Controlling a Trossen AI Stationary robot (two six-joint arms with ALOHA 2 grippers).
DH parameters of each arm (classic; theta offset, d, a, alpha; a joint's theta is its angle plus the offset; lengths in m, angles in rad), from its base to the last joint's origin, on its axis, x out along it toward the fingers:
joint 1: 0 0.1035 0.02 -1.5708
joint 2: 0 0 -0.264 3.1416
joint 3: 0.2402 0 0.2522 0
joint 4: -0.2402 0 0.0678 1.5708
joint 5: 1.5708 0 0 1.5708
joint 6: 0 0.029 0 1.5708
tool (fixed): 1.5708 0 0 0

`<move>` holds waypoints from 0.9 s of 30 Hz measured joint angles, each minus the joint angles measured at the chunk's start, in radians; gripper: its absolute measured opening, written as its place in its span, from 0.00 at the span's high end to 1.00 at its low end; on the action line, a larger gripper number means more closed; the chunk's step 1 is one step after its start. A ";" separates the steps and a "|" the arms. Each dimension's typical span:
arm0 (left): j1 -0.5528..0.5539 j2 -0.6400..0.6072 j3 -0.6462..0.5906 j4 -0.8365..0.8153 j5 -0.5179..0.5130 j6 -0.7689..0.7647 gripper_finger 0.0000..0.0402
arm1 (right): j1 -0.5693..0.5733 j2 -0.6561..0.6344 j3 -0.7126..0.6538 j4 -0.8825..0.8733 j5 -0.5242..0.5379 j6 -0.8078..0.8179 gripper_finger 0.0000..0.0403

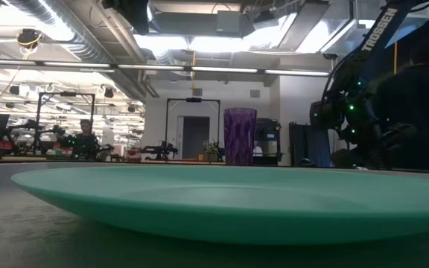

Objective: Pick and place plate/cup/fork/spoon on tray
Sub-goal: Put the orange spoon on the gray tray to the right of the green plate

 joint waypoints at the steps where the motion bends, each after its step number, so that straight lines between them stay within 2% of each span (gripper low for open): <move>1: 0.000 0.000 0.000 0.000 0.000 0.000 0.87 | 0.000 0.000 0.000 0.001 -0.005 -0.006 0.81; 6: 0.000 0.000 0.000 0.000 0.000 0.000 0.87 | 0.000 0.000 0.001 -0.001 -0.007 -0.008 0.91; 17: 0.000 0.000 0.000 0.000 0.000 0.008 0.87 | 0.038 -0.020 0.001 -0.005 -0.008 -0.057 0.91; 27: 0.000 0.000 0.000 0.000 0.000 0.008 0.87 | 0.131 -0.123 0.011 -0.035 -0.125 -0.057 0.92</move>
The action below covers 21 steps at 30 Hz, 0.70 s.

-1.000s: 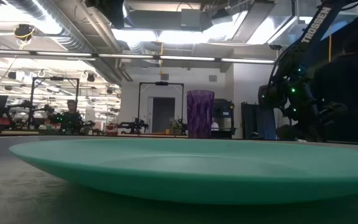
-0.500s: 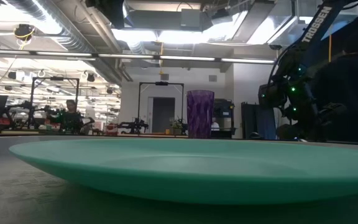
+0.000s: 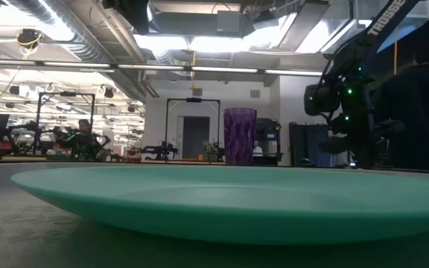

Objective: Pick and place plate/cup/fork/spoon on tray
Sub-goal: Put the orange spoon on the gray tray to the right of the green plate

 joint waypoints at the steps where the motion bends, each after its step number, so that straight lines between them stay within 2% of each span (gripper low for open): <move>1: 0.000 0.000 0.000 0.000 0.000 0.000 0.87 | 0.011 -0.004 0.000 0.000 -0.009 0.000 0.93; 7: 0.000 0.000 0.000 0.000 0.000 0.000 0.87 | 0.088 -0.013 0.000 -0.024 -0.014 0.005 0.99; 17: 0.000 0.000 0.000 0.000 0.000 0.001 0.87 | 0.136 -0.014 0.002 -0.027 -0.006 0.026 0.98; 21: 0.000 0.000 0.000 0.000 0.000 0.001 0.87 | 0.122 -0.014 0.002 -0.013 -0.033 -0.029 0.97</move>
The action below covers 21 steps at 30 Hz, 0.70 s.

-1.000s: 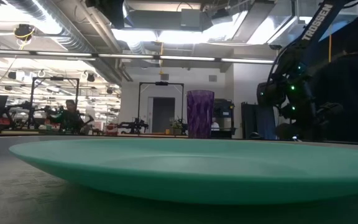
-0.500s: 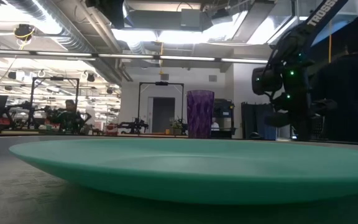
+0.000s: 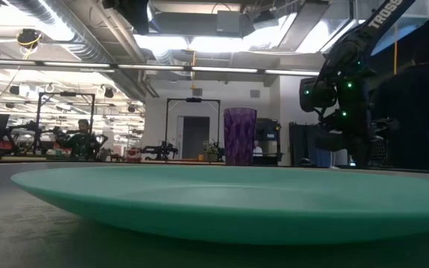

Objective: Pick and place plate/cup/fork/spoon on tray
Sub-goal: Put the orange spoon on the gray tray to the right of the green plate

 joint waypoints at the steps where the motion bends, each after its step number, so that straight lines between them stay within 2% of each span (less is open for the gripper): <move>1: 0.000 0.000 0.000 0.000 0.000 0.000 0.87 | -0.004 0.000 0.000 0.009 -0.014 -0.013 0.97; 5: 0.000 0.000 0.000 0.000 0.000 0.000 0.87 | -0.030 -0.001 0.001 0.040 -0.064 -0.026 0.96; 14: 0.000 0.000 0.000 0.000 0.000 -0.002 0.87 | -0.096 -0.001 0.001 0.051 -0.079 -0.052 0.82; 21: 0.000 0.000 0.000 0.004 0.000 -0.003 0.87 | -0.117 -0.002 0.070 -0.016 -0.079 -0.129 0.81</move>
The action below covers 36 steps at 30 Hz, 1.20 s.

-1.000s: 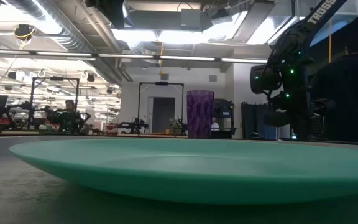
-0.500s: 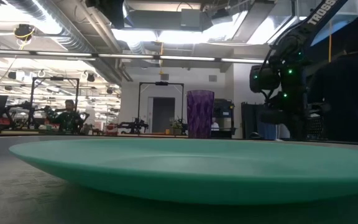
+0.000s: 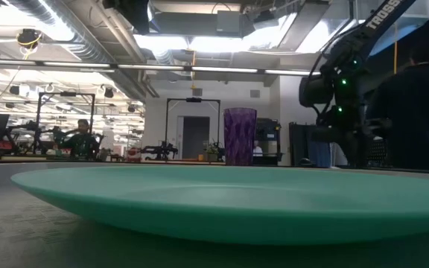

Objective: Pick and place plate/cup/fork/spoon on tray
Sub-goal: Put the orange spoon on the gray tray to the right of the green plate

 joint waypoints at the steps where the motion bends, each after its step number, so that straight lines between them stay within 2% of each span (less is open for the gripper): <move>1: 0.000 0.000 0.000 0.000 0.000 0.000 0.87 | -0.005 0.000 0.012 0.002 0.000 -0.019 0.81; 4: 0.000 0.000 0.000 0.000 0.000 -0.003 0.87 | -0.026 -0.001 0.032 0.011 -0.005 -0.051 0.81; 8: 0.000 0.000 0.000 0.000 0.000 -0.006 0.87 | -0.080 -0.001 0.032 0.026 -0.096 -0.101 0.81; 17: 0.000 0.000 0.000 -0.001 0.000 -0.006 0.87 | -0.161 -0.001 0.032 0.023 -0.154 -0.130 0.81; 28: 0.000 0.000 0.000 -0.001 0.000 -0.006 0.87 | -0.167 0.025 0.032 -0.007 -0.156 -0.127 0.81; 32: 0.000 0.000 0.000 -0.001 0.000 -0.006 0.87 | -0.167 0.047 0.032 -0.009 -0.113 -0.126 0.81; 36: 0.000 0.000 0.000 -0.001 0.000 -0.006 0.87 | -0.167 0.071 0.032 -0.005 -0.113 -0.129 0.81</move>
